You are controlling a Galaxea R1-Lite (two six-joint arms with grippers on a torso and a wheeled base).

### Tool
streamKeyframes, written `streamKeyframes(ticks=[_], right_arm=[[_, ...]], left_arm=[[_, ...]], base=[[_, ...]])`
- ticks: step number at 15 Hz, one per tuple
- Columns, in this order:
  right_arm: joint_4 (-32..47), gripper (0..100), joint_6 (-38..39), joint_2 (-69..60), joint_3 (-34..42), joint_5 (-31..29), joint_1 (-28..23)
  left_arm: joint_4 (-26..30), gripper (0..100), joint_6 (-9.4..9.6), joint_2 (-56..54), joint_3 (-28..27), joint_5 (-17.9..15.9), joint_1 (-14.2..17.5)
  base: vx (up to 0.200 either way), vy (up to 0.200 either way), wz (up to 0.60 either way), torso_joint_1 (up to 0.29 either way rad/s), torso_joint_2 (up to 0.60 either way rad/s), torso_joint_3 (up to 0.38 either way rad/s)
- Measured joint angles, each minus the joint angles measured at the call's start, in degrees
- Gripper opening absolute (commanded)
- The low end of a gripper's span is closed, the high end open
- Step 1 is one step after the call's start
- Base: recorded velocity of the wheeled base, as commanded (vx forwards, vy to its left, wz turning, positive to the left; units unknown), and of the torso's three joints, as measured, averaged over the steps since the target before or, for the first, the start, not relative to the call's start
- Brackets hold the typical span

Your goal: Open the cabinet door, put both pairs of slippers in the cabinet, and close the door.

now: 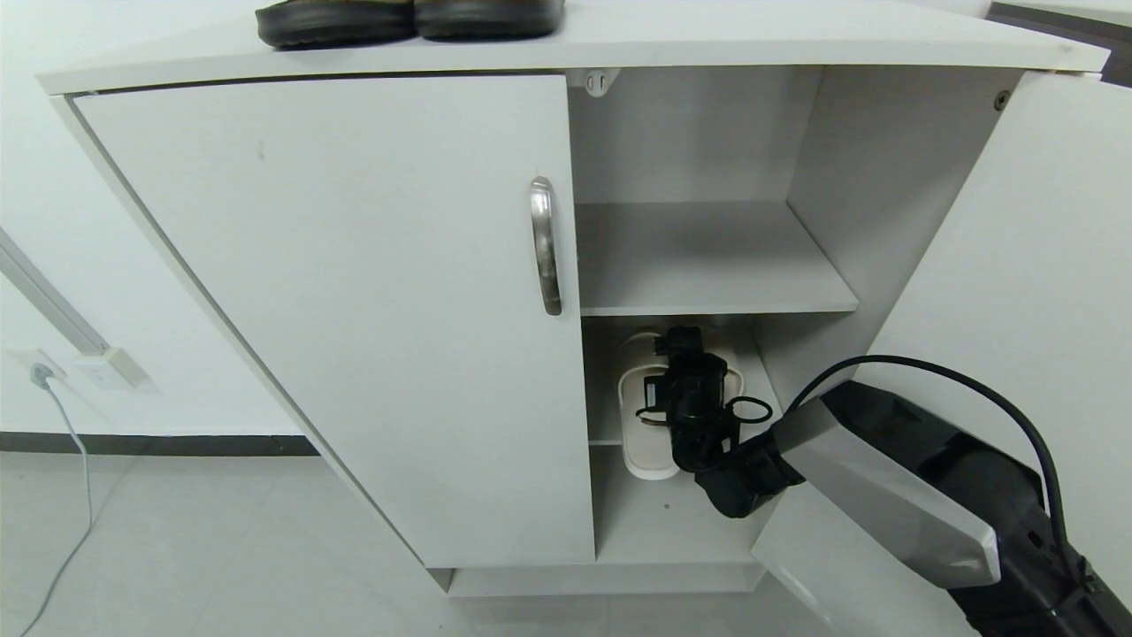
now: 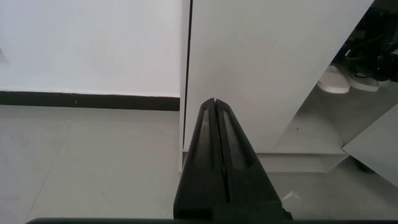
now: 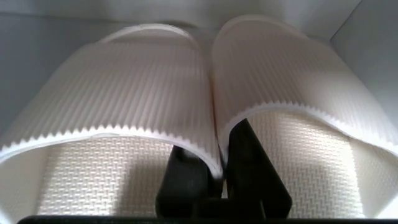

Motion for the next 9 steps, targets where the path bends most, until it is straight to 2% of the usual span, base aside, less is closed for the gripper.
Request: streamKeyframes(ticks=[5, 9], right_arm=[[-0.4, 100, 0.2, 0.3, 0.6, -0.1, 0.0], [-2.5, 100, 0.2, -2.7, 6.9, -0.1, 0.3]], left_arm=[[0.0, 0, -0.05, 0.0, 0.0, 0.0, 0.0], [0.0, 0, -0.05, 0.0, 0.0, 0.0, 0.0]], base=[[0.000, 0.000, 0.00, 0.000, 0.00, 0.000], [0.000, 0.000, 0.00, 0.000, 0.00, 0.000]])
